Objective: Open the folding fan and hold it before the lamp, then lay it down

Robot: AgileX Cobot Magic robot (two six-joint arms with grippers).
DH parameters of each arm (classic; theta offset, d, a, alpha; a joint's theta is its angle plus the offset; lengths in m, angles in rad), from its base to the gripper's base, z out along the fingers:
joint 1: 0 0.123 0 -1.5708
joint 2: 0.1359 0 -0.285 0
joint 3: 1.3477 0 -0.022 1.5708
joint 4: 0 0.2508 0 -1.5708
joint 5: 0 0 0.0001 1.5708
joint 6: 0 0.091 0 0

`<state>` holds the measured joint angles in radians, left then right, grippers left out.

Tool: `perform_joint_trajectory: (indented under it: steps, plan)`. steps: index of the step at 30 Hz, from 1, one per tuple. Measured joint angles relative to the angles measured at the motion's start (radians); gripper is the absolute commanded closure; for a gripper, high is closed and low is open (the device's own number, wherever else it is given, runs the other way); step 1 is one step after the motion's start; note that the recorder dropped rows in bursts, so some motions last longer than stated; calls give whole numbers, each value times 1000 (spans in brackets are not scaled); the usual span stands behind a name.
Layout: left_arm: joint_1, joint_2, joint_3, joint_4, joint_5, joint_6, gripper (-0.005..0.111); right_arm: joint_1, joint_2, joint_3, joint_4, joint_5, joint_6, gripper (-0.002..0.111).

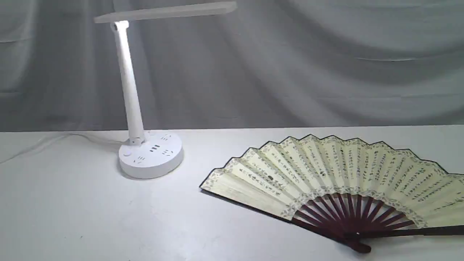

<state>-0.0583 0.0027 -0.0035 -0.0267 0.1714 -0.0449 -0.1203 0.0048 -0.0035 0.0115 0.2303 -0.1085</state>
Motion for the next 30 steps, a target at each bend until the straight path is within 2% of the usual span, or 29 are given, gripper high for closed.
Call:
perform_joint_trajectory:
  steps: [30]
  plan:
    - [0, 0, 0, -8, 66, 0, 107, 0, 0, 0, -2, 0, 0, 108]
